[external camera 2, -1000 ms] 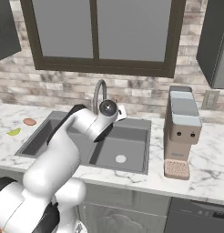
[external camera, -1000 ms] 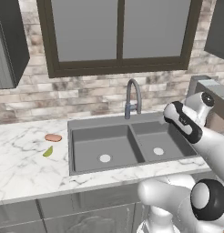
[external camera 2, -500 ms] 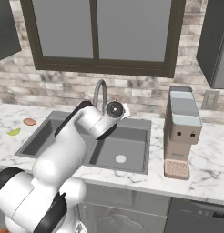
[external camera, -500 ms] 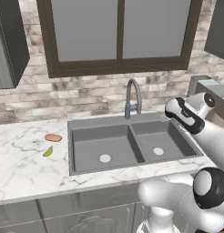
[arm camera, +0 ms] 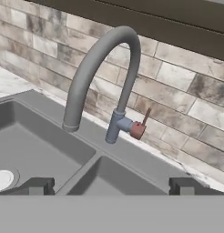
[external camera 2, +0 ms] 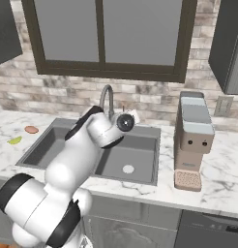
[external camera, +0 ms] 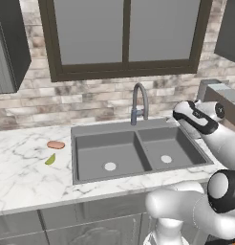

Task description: Turn on the sink faucet. Then move the lemon wedge from the counter to the sink. Turn off the sink. Move the vegetable from the sink to the pot next to the stove. Finally move the pot to the rear left burner.

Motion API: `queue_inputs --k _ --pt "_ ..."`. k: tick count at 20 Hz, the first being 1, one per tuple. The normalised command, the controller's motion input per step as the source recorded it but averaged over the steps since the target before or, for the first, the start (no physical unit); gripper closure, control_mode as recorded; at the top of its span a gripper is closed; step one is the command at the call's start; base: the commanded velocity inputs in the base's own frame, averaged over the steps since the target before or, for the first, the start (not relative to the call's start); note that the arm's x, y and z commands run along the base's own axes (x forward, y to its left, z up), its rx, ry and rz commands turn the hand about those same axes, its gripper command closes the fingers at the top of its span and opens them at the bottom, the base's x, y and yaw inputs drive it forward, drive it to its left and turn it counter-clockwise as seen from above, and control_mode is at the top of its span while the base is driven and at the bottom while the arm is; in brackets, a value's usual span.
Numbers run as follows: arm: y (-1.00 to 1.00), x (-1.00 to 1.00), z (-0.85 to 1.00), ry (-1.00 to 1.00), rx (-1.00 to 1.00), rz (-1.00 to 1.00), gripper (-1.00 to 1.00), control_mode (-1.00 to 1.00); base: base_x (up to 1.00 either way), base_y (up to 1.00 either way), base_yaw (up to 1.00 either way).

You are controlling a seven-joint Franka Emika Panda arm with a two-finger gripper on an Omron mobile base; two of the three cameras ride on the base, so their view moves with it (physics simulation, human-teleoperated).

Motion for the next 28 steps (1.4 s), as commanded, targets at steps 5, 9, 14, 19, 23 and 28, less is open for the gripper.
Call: queue_inputs --k 5,9,14,19,23,28 --pt "0.00 0.27 0.00 -0.11 0.00 0.07 -1.00 -1.00 0.00 0.00 0.00" --pt "-0.04 0.23 0.00 -0.09 0.00 0.07 -1.00 -1.00 0.00 0.00 0.00" --pt "-0.11 0.14 -0.03 -0.04 0.00 0.06 -1.00 -1.00 0.00 0.00 0.00" --pt "-0.01 0.17 -0.05 0.00 0.00 0.07 -1.00 -1.00 0.00 0.00 0.00" --pt "0.00 0.16 0.00 0.00 0.00 0.07 -1.00 -1.00 0.00 0.00 0.00" --pt "0.00 0.18 -0.01 0.00 0.00 0.05 -1.00 -1.00 0.00 0.00 0.00"
